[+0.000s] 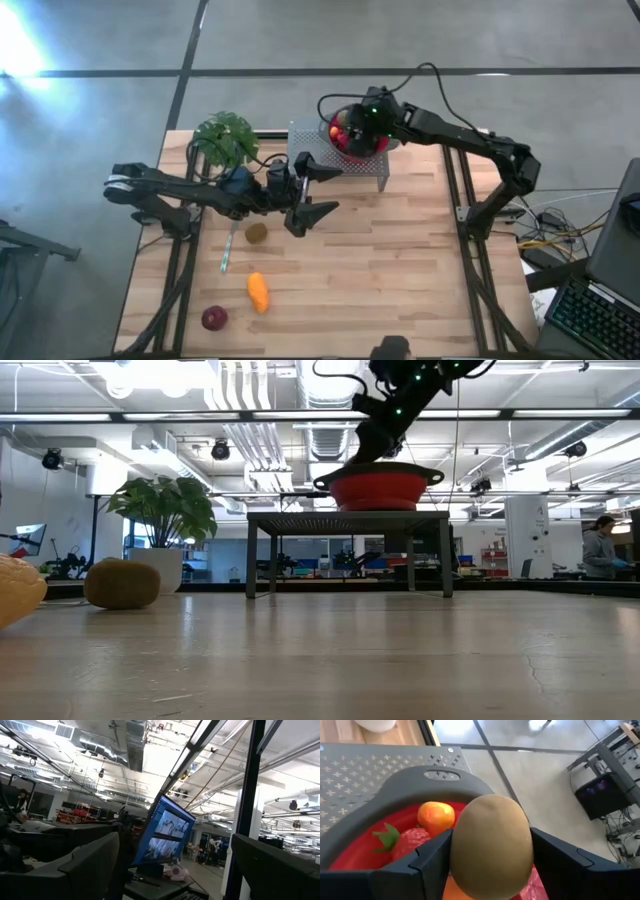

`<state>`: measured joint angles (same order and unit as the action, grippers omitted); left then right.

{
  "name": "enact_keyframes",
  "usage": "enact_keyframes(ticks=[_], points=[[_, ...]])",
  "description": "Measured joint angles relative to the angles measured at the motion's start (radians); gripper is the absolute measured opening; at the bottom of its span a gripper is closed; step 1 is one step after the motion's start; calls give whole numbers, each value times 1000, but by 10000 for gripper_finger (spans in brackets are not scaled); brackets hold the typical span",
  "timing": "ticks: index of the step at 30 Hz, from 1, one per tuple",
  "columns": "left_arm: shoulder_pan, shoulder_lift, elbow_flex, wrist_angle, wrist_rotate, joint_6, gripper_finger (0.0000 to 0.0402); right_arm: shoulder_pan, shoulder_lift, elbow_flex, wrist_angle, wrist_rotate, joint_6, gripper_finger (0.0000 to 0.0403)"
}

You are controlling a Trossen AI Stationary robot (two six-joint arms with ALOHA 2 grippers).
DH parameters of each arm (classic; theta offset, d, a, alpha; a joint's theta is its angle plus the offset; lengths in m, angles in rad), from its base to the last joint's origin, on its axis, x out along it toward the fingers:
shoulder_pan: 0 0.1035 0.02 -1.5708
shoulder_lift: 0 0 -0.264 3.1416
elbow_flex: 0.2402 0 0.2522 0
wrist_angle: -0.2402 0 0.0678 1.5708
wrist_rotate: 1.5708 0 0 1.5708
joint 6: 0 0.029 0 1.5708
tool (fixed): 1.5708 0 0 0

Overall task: Pick & Place Fruit
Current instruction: Put the kiwi into the strainer bowl on the shelf

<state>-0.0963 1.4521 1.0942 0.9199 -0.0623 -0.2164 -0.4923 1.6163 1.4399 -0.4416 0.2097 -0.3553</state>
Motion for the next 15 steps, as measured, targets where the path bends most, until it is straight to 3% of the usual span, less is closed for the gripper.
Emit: enact_keyframes(ticks=[15], points=[[0, -7, 5, 5, 3, -25, 390, 4, -15, 27, -77, 9, -62, 313]])
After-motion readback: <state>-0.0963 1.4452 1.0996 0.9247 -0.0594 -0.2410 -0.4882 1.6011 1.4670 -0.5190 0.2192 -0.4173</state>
